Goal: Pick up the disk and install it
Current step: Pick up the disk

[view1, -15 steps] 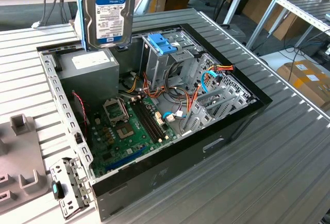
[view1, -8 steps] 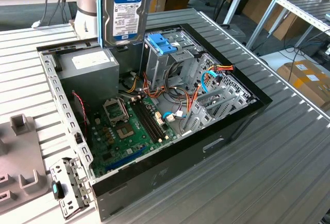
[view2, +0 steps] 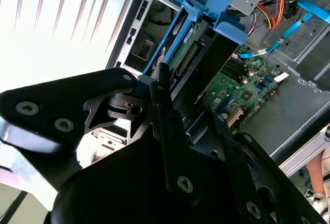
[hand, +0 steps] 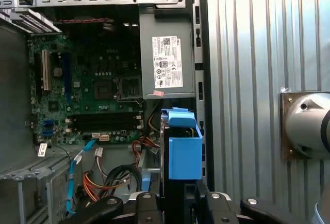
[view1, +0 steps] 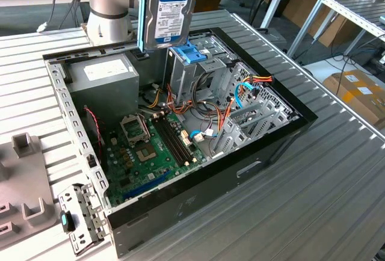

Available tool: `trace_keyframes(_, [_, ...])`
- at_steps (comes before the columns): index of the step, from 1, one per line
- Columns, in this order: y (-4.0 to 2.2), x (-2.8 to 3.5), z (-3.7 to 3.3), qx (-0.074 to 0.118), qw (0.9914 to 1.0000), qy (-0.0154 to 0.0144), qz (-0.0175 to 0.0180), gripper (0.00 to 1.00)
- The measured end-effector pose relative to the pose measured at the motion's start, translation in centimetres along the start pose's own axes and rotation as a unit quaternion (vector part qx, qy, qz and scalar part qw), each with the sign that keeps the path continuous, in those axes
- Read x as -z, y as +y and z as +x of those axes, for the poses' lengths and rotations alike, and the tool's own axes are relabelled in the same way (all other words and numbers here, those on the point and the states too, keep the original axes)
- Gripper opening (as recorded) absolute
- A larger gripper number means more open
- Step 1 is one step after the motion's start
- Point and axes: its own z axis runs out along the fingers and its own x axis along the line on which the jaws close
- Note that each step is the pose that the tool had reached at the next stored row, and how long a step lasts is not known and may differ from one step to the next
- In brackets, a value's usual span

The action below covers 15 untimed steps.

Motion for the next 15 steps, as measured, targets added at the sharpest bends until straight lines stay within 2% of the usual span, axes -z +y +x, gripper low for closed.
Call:
trace_keyframes(2, [-0.98, -0.01, -0.06, 0.0, 1.0, 0.0, 0.0, 0.35])
trace_keyframes(3, [-1.22, -0.01, -0.07, 0.0, 1.0, -0.0001, 0.0, 0.35])
trace_keyframes(8, [-1.37, -0.01, -0.07, 0.0, 1.0, -0.0001, 0.0, 0.35])
trace_keyframes(15, [-4.28, -0.01, -0.23, 0.0, 1.0, 0.0, 0.0, 0.35])
